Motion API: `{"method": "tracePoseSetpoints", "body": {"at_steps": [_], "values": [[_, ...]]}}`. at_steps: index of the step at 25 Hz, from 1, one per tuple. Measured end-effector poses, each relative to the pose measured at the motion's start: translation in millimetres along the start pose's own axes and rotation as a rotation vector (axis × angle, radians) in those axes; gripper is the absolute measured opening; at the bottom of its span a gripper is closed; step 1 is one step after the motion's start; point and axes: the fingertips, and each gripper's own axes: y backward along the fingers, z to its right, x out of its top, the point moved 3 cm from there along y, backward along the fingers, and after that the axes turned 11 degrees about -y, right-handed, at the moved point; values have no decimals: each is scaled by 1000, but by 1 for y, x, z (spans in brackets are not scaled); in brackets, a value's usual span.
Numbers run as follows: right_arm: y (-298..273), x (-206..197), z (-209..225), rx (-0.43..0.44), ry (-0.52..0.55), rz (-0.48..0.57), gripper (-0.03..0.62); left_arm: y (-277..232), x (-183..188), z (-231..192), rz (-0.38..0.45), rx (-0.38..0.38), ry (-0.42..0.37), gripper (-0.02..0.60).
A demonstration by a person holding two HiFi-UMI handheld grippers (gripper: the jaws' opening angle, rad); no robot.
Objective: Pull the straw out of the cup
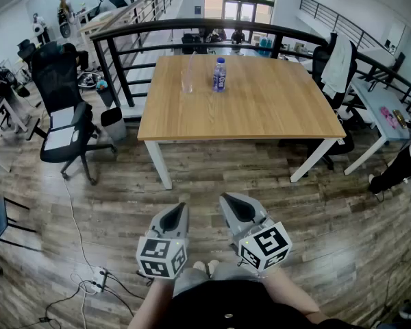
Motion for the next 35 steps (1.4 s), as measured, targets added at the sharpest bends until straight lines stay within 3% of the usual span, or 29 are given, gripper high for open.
{"method": "tracePoseSetpoints", "body": {"at_steps": [12, 19, 26, 35], "values": [[-3, -20, 16, 11, -6, -31, -2, -14, -6, 10, -19, -16, 2, 15], [3, -10, 31, 49, -37, 1, -2, -30, 6, 31, 34, -53, -86, 15], [10, -12, 60, 51, -81, 6, -2, -51, 3, 38, 16, -24, -34, 15], [-2, -3, 100, -9, -66, 29, -2, -76, 12, 23, 30, 22, -27, 15]]}}
